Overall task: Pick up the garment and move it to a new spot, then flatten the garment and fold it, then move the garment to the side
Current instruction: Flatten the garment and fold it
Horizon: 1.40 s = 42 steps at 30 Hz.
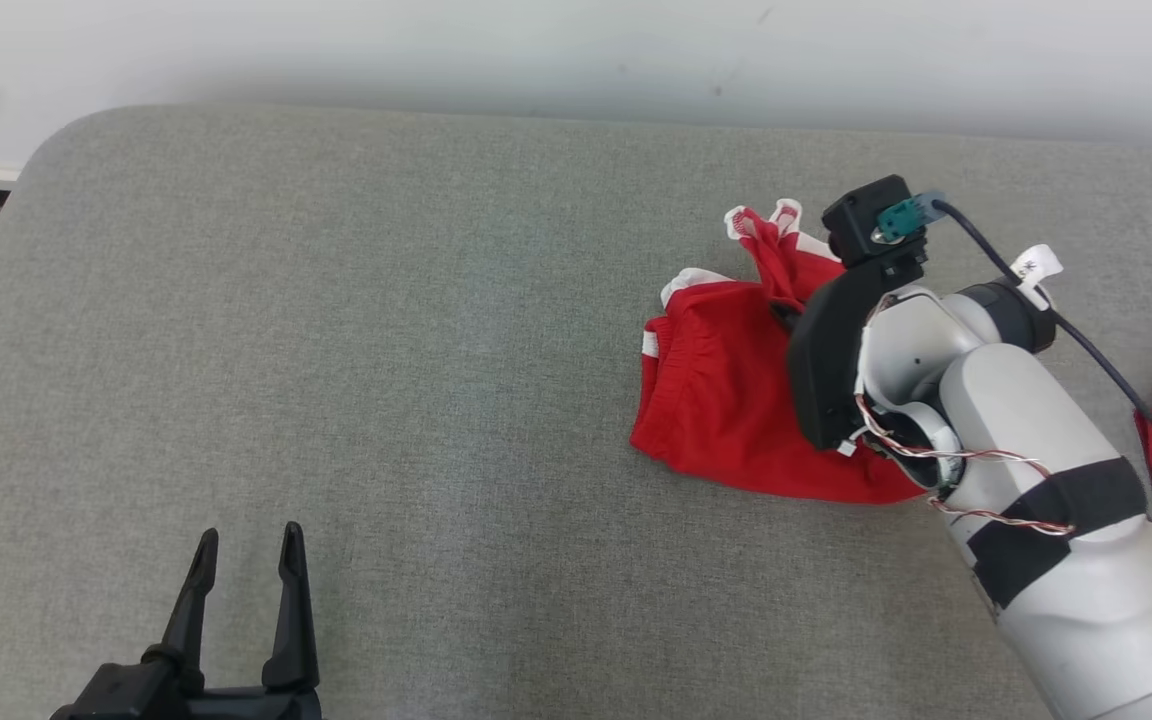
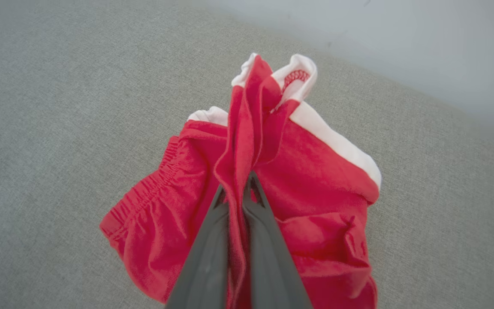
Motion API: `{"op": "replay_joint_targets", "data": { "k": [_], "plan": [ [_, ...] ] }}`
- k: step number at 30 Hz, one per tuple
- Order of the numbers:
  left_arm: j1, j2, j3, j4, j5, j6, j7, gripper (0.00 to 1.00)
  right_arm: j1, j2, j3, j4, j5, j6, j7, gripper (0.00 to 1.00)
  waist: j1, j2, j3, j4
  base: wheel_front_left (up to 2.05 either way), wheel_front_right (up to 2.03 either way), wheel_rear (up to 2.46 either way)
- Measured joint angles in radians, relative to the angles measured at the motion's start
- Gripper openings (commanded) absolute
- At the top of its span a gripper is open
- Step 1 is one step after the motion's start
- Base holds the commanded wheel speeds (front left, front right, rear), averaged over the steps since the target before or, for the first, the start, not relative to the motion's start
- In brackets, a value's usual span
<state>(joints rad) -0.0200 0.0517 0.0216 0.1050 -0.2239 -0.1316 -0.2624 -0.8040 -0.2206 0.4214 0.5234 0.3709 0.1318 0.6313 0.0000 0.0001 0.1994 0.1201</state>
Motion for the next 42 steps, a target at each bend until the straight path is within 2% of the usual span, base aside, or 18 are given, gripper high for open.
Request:
{"op": "replay_joint_targets", "data": {
  "k": [13, 14, 15, 16, 22, 29, 30, 31, 32, 34, 39, 42],
  "plan": [
    [-0.026, -0.001, -0.020, -0.007, -0.016, 0.000, 0.000, 1.00, -0.097, 0.089, 0.034, 0.178, 0.005, 0.000, -0.063, 0.00, 0.0000, 0.0001, 0.043, 0.031, 0.00, 0.00, 0.00],
    [-0.027, -0.001, -0.021, -0.007, -0.017, 0.000, 0.000, 1.00, -0.100, 0.092, 0.037, 0.187, 0.007, 0.000, -0.072, 0.04, 0.0000, 0.0000, 0.047, 0.034, 0.00, 0.00, 0.00],
    [-0.027, -0.001, -0.021, -0.006, -0.018, 0.000, 0.000, 1.00, -0.102, 0.096, 0.043, 0.198, 0.016, 0.000, -0.078, 0.36, 0.0000, 0.0000, 0.050, 0.036, 0.00, 0.00, 0.00],
    [-0.028, -0.001, -0.020, -0.005, -0.020, 0.000, 0.000, 1.00, -0.103, 0.103, 0.047, 0.206, 0.031, 0.000, -0.080, 1.00, 0.0000, 0.0000, 0.052, 0.039, 0.00, 0.00, 0.00],
    [-0.028, -0.001, -0.008, 0.002, -0.021, 0.000, 0.000, 1.00, -0.110, 0.105, 0.064, 0.170, 0.138, 0.000, -0.134, 1.00, 0.0000, 0.0000, 0.050, 0.034, 0.00, 0.00, 0.00],
    [-0.021, -0.001, -0.007, -0.013, -0.017, 0.000, 0.000, 1.00, -0.080, -0.016, 0.019, 0.135, 0.158, 0.000, -0.187, 1.00, 0.0000, 0.0000, 0.025, 0.013, 0.00, 0.00, 0.00],
    [-0.021, -0.001, -0.007, -0.013, -0.017, 0.000, 0.000, 1.00, -0.080, -0.016, 0.019, 0.135, 0.158, 0.000, -0.187, 1.00, 0.0000, 0.0000, 0.025, 0.013, 0.00, 0.00, 0.00],
    [-0.020, -0.001, -0.008, -0.013, -0.017, 0.000, 0.000, 1.00, -0.067, -0.032, 0.006, 0.137, 0.156, 0.000, -0.196, 0.94, -0.0001, 0.0000, 0.021, 0.009, 0.00, 0.00, 0.00],
    [-0.020, -0.001, -0.010, -0.014, -0.016, 0.000, 0.000, 1.00, -0.055, -0.049, -0.008, 0.139, 0.149, 0.000, -0.206, 0.69, 0.0000, 0.0000, 0.017, 0.005, 0.00, 0.00, 0.00],
    [-0.019, -0.001, -0.011, -0.016, -0.015, 0.000, 0.000, 1.00, -0.028, -0.077, -0.032, 0.147, 0.128, 0.000, -0.230, 0.00, 0.0000, 0.0000, 0.011, -0.002, 0.00, 0.00, 0.00],
    [-0.016, -0.001, -0.010, -0.019, -0.007, 0.000, 0.000, 1.00, 0.046, -0.104, -0.074, 0.192, 0.064, 0.000, -0.300, 0.00, 0.0000, 0.0000, 0.008, -0.015, 0.00, 0.00, 0.00],
    [-0.016, -0.001, -0.010, -0.019, -0.005, 0.000, 0.000, 1.00, 0.084, -0.086, -0.083, 0.214, 0.051, 0.000, -0.326, 0.00, 0.0000, 0.0000, 0.009, -0.014, 0.00, 0.00, 0.00]
  ]
}}
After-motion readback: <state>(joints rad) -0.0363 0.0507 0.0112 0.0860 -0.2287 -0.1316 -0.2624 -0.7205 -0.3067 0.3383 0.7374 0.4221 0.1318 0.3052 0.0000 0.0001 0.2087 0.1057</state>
